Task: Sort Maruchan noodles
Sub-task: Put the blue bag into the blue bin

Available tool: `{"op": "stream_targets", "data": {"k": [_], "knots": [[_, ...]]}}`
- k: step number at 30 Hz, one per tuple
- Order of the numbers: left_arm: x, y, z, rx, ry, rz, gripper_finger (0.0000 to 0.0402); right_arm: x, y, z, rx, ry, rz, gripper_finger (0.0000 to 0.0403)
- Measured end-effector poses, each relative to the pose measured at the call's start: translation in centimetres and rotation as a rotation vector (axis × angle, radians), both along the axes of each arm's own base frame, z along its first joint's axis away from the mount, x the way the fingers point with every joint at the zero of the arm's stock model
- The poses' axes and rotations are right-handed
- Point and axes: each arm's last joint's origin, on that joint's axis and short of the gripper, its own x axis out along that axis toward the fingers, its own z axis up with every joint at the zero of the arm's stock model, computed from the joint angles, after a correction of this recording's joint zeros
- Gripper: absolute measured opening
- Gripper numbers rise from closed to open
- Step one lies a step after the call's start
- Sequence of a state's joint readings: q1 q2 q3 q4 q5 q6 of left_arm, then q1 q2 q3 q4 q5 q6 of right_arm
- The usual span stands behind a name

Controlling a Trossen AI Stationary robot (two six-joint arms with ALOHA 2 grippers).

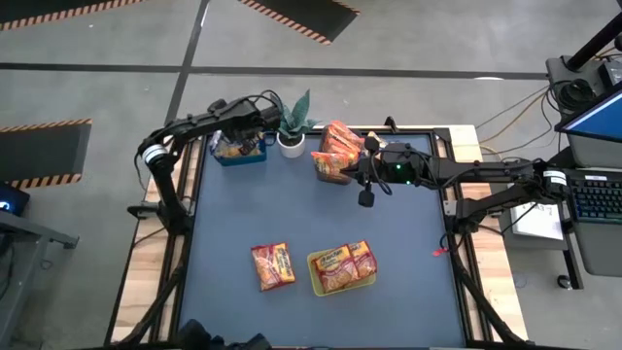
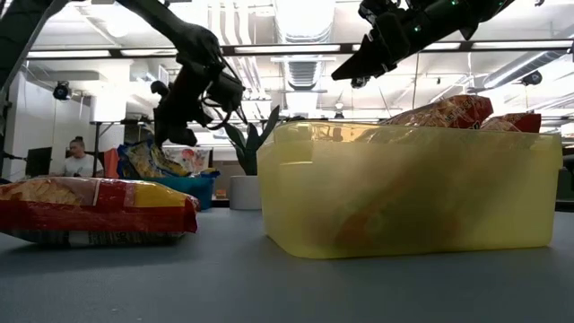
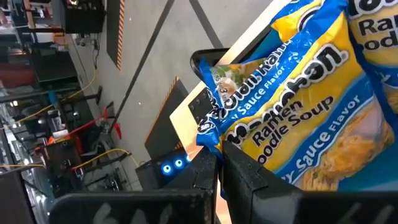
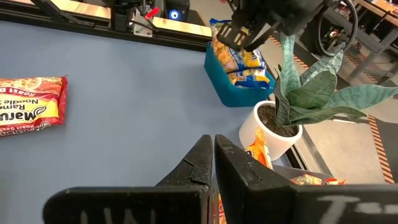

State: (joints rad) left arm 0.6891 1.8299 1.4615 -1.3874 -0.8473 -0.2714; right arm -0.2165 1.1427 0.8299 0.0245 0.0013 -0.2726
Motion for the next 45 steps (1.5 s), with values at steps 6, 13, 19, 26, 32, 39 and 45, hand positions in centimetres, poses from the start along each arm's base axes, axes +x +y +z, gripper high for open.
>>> {"op": "stream_targets", "data": {"k": [6,13,19,26,32,39,45], "knots": [[0.1,0.0,0.2,0.034,-0.036,0.022,0.0010,0.0,0.0,0.0,0.000,0.005,0.000,0.0009],[0.1,-0.5,0.8,0.046,-0.054,0.009,0.0074,0.0,0.0,0.0,0.001,0.004,0.000,0.0009],[0.6,-2.0,2.5,0.071,-0.095,-0.076,0.0120,0.0,0.0,0.0,0.000,0.005,0.000,0.0009],[1.3,-3.7,5.2,-0.062,-0.532,-0.335,0.0115,0.0,0.0,0.0,0.001,0.004,0.000,0.0009],[-1.6,-5.0,5.0,0.062,-0.689,-0.344,0.0050,0.0,0.0,-0.1,0.004,0.008,-0.001,0.0009],[-4.0,-4.6,1.5,0.284,-0.917,-0.249,0.0005,0.0,0.0,0.0,0.003,0.004,-0.001,0.0009],[-5.0,-3.4,-2.1,0.420,-0.909,-0.142,0.0001,0.0,0.0,0.0,0.011,0.003,-0.004,0.0009]]}}
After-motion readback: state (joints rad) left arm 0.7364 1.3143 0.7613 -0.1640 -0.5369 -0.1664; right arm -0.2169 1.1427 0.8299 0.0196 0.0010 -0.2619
